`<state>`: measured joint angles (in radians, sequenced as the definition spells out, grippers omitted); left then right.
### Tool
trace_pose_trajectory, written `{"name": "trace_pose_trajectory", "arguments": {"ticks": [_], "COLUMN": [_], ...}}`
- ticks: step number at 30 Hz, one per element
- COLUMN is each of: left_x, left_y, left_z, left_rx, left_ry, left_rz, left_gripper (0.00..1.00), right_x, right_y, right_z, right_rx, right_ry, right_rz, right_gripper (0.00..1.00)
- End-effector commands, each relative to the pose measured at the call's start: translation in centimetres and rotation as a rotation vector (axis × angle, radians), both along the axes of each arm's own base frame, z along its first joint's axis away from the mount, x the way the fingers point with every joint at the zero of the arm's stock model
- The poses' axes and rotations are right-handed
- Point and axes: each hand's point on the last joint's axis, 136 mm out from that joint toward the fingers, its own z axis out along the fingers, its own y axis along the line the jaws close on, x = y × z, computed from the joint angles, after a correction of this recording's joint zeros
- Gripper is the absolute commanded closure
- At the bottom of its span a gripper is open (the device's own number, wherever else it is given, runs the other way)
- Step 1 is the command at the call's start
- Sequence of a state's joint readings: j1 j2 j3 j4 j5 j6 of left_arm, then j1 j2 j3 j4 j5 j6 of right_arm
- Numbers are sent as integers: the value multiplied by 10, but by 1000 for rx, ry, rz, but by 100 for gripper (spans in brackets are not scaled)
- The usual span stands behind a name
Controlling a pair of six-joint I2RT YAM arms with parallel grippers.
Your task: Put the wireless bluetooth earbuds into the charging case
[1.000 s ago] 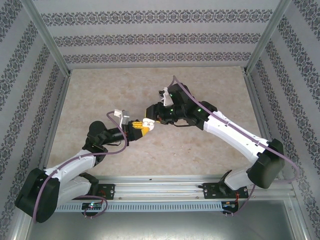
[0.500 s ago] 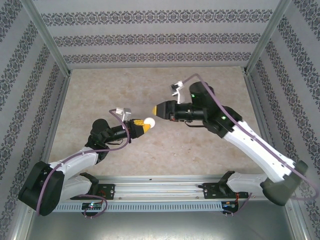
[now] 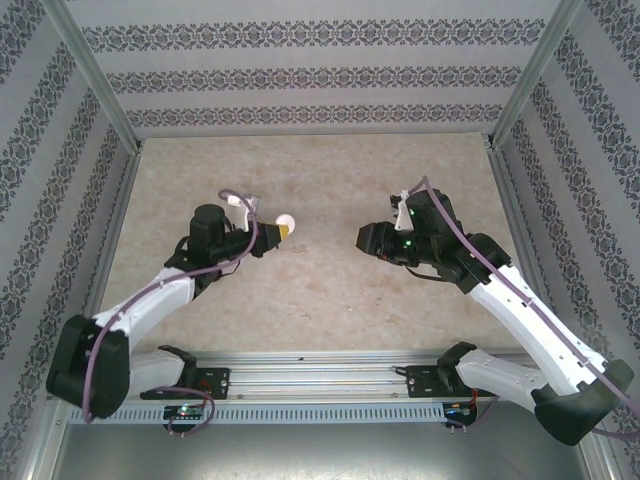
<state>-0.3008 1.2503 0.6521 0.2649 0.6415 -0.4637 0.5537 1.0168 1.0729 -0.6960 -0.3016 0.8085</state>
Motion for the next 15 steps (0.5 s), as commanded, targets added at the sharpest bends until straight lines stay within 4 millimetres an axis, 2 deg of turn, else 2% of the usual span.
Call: {"name": "trace_pose_trajectory", "arguments": {"ticks": [1, 5, 10, 15], "left_x": [17, 53, 91, 116], "left_y": [14, 12, -2, -10], "left_z": [-42, -70, -105, -136], "left_rx": [80, 100, 109, 242], "left_ry": [150, 244, 321, 311], "left_rz": [43, 54, 48, 71], "left_gripper": [99, 99, 99, 88], "right_x": [-5, -6, -8, -12], "right_y": [-16, -23, -31, -39], "right_z": [-15, -27, -38, -48], "right_rx": [-29, -25, -21, -30], "right_ry": [38, 72, 108, 144], "right_rz": [-51, -57, -63, -62], "right_gripper": [57, 57, 57, 56]}}
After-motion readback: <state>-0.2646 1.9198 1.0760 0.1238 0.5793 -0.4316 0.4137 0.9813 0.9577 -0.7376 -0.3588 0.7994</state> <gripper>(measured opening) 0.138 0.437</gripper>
